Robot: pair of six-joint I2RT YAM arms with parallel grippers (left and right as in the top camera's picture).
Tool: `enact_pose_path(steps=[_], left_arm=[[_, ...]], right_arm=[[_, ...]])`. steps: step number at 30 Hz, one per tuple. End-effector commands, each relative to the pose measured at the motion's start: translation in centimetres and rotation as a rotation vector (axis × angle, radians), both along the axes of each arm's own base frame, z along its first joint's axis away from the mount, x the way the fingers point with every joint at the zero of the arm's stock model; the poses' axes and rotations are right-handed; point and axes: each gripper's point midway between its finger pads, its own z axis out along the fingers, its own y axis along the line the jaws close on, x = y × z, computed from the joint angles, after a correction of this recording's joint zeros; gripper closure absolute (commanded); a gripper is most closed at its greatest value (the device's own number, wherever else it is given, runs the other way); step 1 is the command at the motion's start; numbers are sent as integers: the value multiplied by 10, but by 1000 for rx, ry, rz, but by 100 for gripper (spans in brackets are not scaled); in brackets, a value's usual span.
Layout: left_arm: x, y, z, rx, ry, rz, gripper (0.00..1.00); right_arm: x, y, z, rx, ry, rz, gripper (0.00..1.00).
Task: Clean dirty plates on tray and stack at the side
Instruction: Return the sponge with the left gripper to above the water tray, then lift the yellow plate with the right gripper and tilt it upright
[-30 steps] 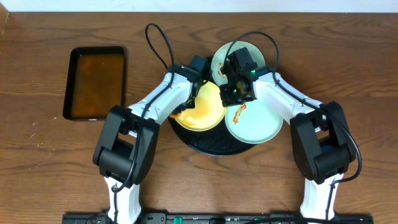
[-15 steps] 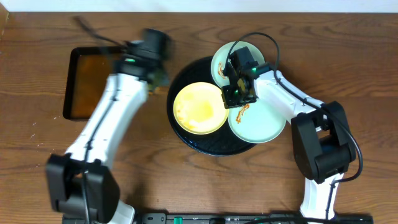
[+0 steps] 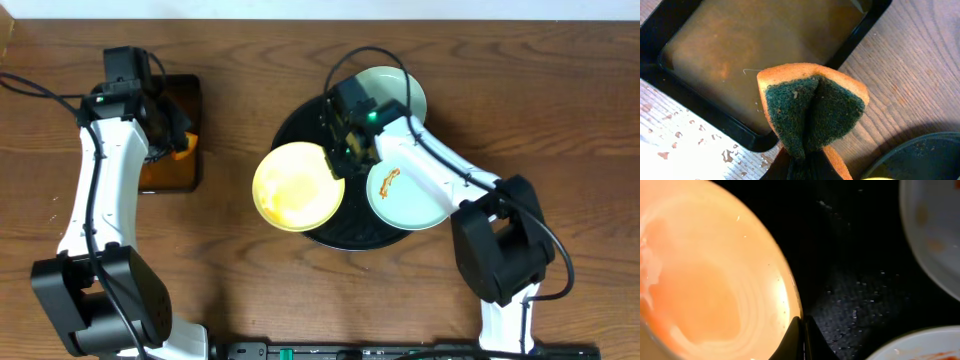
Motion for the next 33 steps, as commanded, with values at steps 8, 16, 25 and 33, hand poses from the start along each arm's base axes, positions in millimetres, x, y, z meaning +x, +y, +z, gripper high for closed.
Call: enact_pose_path(steps=[8,16,25,33], left_arm=[[-3,-3,-7,-20,17,-27,92],[-4,-3,-7,-21,22,-27,92],[-4,-3,-7,-21,23,-28,92],[-4,-3,-7,-17,23,-37,92]], right_arm=[[18,-23,10,-106,-81,-119,99],[28,-40,-8,-126,-53,-169,99],[24,-37,-52,-138,27,-158,86],[23,-37,-53,-139,28,-159,63]])
